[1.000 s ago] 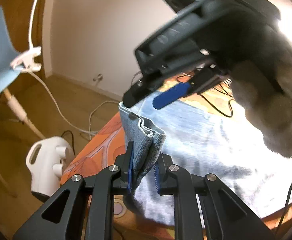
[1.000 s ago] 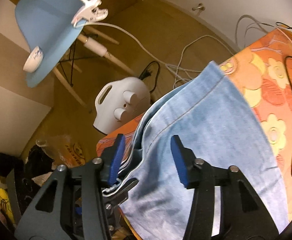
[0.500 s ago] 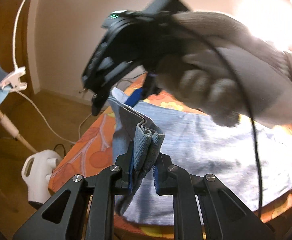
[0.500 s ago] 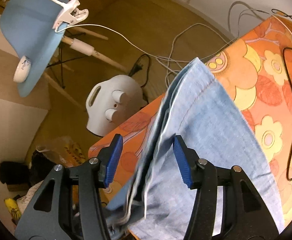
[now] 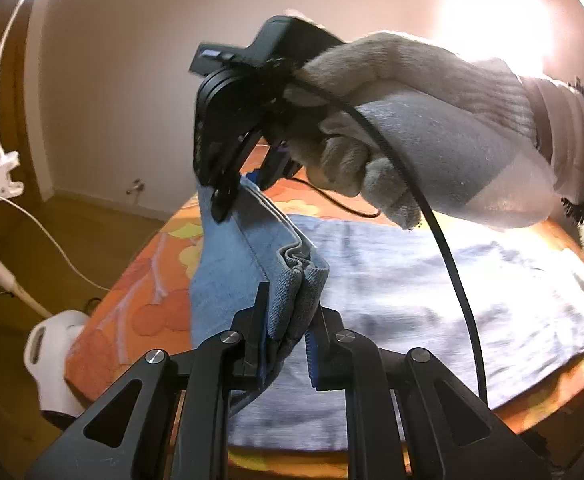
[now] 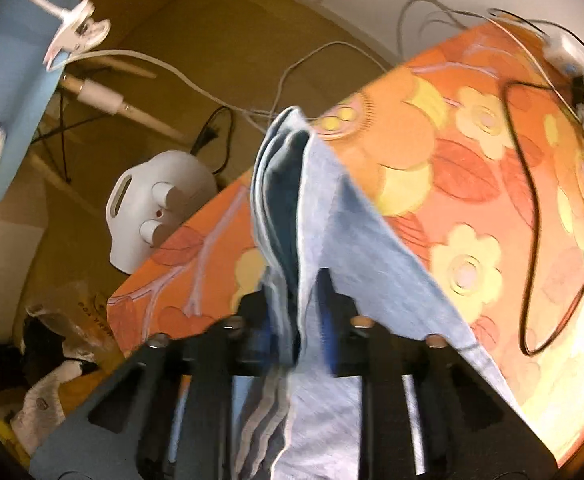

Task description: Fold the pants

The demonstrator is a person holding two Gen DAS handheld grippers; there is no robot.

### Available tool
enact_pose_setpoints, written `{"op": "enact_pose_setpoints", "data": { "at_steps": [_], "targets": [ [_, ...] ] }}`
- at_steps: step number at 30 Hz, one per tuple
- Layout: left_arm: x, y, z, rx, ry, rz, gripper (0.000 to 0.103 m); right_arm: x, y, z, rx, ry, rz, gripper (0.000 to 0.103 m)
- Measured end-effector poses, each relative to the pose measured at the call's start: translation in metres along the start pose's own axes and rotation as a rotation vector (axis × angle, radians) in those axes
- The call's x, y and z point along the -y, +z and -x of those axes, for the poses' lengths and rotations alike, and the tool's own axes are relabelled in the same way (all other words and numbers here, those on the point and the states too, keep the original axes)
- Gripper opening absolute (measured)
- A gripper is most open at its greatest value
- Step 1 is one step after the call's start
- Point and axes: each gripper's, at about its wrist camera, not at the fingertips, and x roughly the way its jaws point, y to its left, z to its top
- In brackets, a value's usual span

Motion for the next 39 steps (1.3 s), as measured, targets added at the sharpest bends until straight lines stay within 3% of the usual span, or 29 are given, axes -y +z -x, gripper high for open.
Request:
{"op": "enact_pose_setpoints", "data": {
  "at_steps": [11,21,39],
  "targets": [
    [0.040,0.022,0.014,0.004,-0.189,0.000,0.013,0.050,-0.044,0.066,0.128,0.050,-0.089,0.009],
    [0.100,0.027,0.019,-0.012,-0.337,-0.054,0.013,0.117,-0.109,0.120,0.190,0.016,-0.215,0.009],
    [0.231,0.026,0.039,-0.088,-0.534,-0.139,0.013,0.234,-0.265,0.194,0.265,-0.002,-0.440,0.009]
  ]
}}
